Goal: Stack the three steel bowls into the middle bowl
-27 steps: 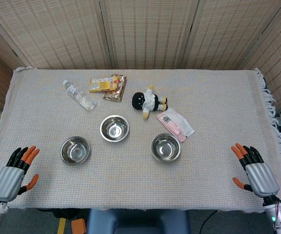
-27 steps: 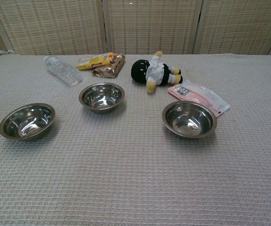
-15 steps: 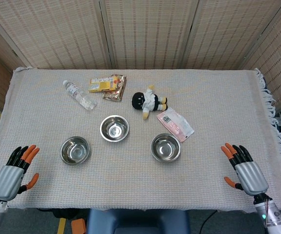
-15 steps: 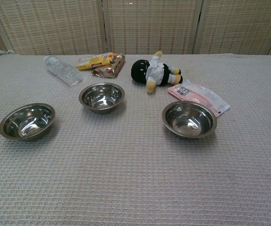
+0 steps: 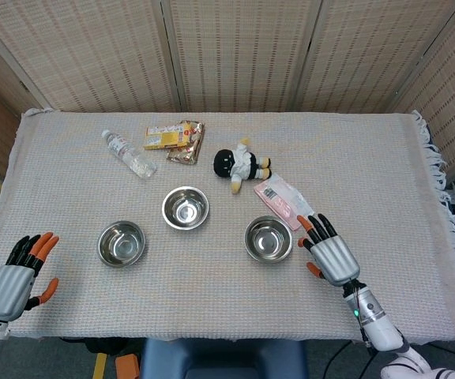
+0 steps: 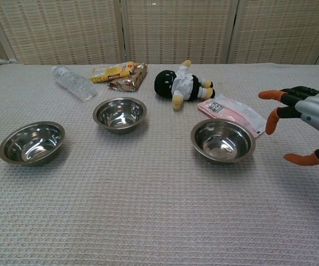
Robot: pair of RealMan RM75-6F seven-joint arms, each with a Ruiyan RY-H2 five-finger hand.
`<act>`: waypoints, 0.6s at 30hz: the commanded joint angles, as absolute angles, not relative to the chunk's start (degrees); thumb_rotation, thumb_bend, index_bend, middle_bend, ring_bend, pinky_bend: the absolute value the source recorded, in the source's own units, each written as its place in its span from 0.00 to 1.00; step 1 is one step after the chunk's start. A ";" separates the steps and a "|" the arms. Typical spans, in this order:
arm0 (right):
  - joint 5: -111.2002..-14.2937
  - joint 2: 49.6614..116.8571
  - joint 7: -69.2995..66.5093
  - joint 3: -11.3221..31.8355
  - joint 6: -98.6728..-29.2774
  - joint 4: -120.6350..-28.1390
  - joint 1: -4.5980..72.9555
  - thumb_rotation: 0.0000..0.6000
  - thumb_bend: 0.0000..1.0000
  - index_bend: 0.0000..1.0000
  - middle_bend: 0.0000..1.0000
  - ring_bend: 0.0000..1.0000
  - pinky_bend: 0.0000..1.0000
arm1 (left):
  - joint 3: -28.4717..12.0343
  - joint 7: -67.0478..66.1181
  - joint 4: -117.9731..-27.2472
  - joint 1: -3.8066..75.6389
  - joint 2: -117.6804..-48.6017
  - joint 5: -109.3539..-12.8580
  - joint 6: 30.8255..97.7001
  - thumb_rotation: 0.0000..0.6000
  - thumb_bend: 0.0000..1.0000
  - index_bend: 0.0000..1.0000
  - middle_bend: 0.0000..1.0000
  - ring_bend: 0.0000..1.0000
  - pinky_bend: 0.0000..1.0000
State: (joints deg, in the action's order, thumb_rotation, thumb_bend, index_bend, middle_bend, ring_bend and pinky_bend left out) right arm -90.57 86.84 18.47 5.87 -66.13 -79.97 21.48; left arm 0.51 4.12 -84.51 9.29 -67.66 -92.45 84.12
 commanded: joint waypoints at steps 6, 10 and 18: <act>-89.40 93.38 17.54 5.69 -63.04 -73.64 25.56 1.00 0.24 0.40 0.00 0.00 0.00 | 0.65 5.36 -84.85 9.11 -66.97 -92.73 84.65 1.00 0.41 0.00 0.00 0.00 0.03; -89.08 94.36 17.34 5.24 -63.04 -72.85 26.06 1.00 0.24 0.41 0.00 0.00 0.00 | 0.72 6.17 -84.85 9.00 -66.65 -93.01 85.04 1.00 0.41 0.00 0.00 0.00 0.03; -87.89 97.88 18.64 5.12 -61.76 -69.05 27.78 1.00 0.44 0.59 0.00 0.00 0.00 | 1.21 6.19 -85.28 9.19 -65.84 -93.22 84.24 1.00 0.60 0.00 0.00 0.00 0.03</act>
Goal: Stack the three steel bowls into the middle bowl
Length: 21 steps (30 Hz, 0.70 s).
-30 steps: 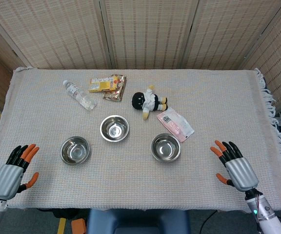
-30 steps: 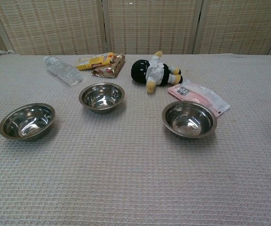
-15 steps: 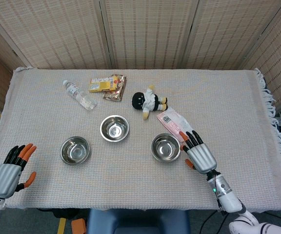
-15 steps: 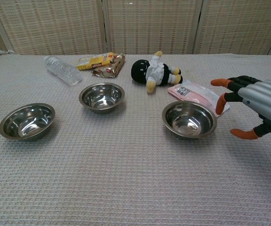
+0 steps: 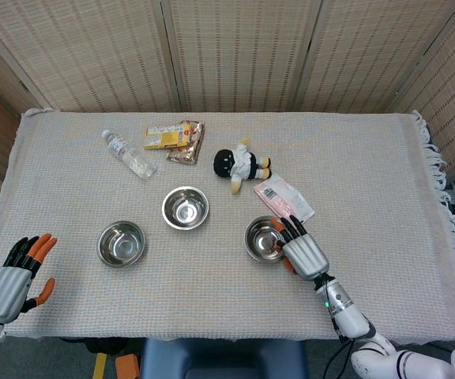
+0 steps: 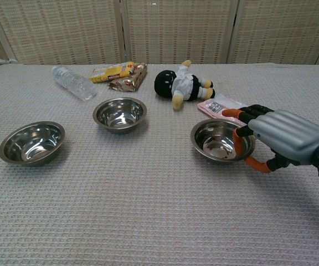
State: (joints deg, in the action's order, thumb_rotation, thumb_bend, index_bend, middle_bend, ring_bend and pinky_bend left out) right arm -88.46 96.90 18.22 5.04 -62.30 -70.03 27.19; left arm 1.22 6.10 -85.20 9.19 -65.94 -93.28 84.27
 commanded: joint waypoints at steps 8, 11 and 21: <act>-88.80 99.24 17.18 5.70 -64.90 -68.73 28.64 1.00 0.44 0.64 0.00 0.00 0.00 | 1.16 7.78 -85.38 8.89 -65.19 -93.24 84.94 1.00 0.64 0.00 0.00 0.00 0.03; -88.46 99.03 17.93 6.97 -65.62 -70.63 29.39 1.00 0.44 0.64 0.00 0.00 0.00 | 1.16 8.50 -85.27 9.03 -65.03 -93.13 84.63 1.00 0.64 0.00 0.00 0.00 0.03; -85.69 102.35 24.99 14.24 -65.75 -76.46 35.28 1.00 0.44 0.63 0.00 0.00 0.00 | 0.96 11.31 -84.79 9.32 -64.43 -92.72 84.18 1.00 0.57 0.00 0.00 0.00 0.03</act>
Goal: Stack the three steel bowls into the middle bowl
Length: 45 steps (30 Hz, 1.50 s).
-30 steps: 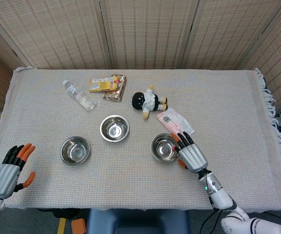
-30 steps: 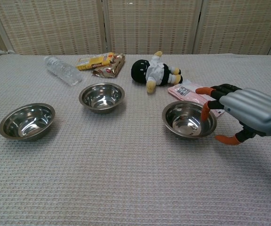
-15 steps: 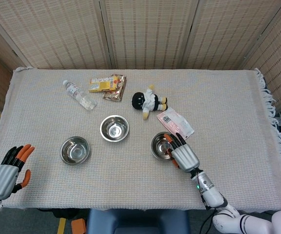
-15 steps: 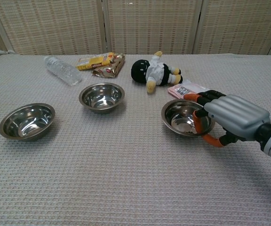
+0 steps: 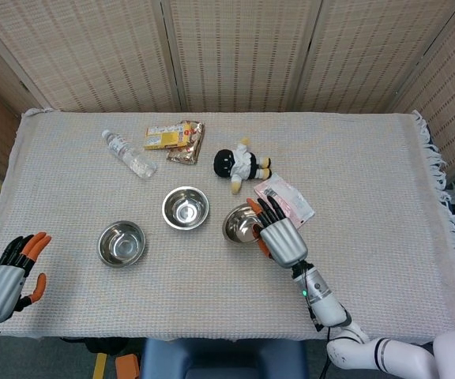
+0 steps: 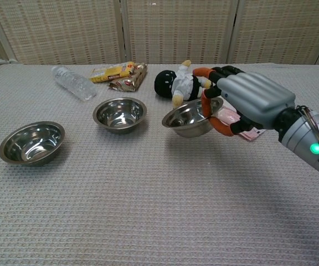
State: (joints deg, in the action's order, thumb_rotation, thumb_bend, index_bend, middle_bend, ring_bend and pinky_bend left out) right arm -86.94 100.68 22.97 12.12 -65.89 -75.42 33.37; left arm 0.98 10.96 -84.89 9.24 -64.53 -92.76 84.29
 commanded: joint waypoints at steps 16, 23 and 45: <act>-80.02 121.13 23.09 23.36 -60.14 -53.58 51.26 1.00 0.44 0.62 0.00 0.00 0.00 | 0.52 18.85 -83.25 10.14 -62.98 -91.80 83.01 1.00 0.48 0.00 0.00 0.00 0.04; -79.31 129.66 14.53 22.97 -57.48 -35.68 56.93 1.00 0.44 0.56 0.00 0.00 0.00 | 0.56 22.82 -81.84 10.30 -62.35 -92.05 83.12 1.00 0.47 0.00 0.00 0.00 0.04; -77.17 126.52 7.16 12.50 -66.81 -38.34 54.18 1.00 0.24 0.00 0.00 0.00 0.00 | 0.17 23.29 -80.75 10.11 -62.87 -92.29 84.37 1.00 0.47 0.00 0.00 0.00 0.04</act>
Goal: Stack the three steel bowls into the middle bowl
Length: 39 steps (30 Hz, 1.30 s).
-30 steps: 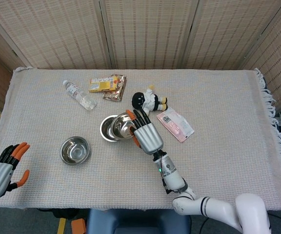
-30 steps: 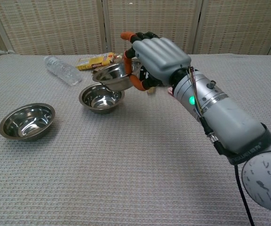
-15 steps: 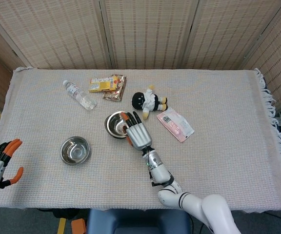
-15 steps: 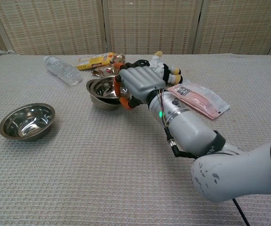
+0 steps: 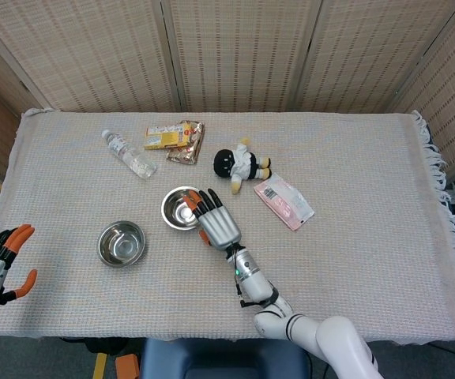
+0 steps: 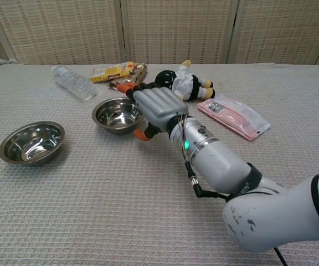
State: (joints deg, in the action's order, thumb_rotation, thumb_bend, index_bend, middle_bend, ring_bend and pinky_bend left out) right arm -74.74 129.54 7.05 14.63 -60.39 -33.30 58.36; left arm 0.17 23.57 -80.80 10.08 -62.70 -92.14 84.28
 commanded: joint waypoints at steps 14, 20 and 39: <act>-86.20 77.13 16.97 -11.65 -101.27 -96.46 17.16 1.00 0.20 0.00 0.00 0.00 0.00 | 3.54 4.59 -84.61 13.24 -70.87 -95.47 75.31 1.00 0.45 0.00 0.04 0.03 0.16; -88.46 72.24 6.93 -13.06 -106.37 -92.99 10.46 1.00 0.20 0.00 0.00 0.00 0.00 | 2.42 -5.40 -82.20 14.62 -79.45 -92.95 71.42 1.00 0.45 0.00 0.03 0.03 0.16; -90.02 67.97 -1.90 -9.60 -98.81 -91.40 6.20 1.00 0.20 0.00 0.00 0.00 0.00 | -2.36 -13.92 -57.84 17.19 -99.14 -92.73 77.33 1.00 0.45 0.28 0.00 0.01 0.15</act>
State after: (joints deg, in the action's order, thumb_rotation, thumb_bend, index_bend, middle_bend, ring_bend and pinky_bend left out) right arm -90.01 68.08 -1.87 -9.77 -99.02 -91.32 6.35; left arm -2.05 -14.21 -58.47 16.72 -98.53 -92.92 77.40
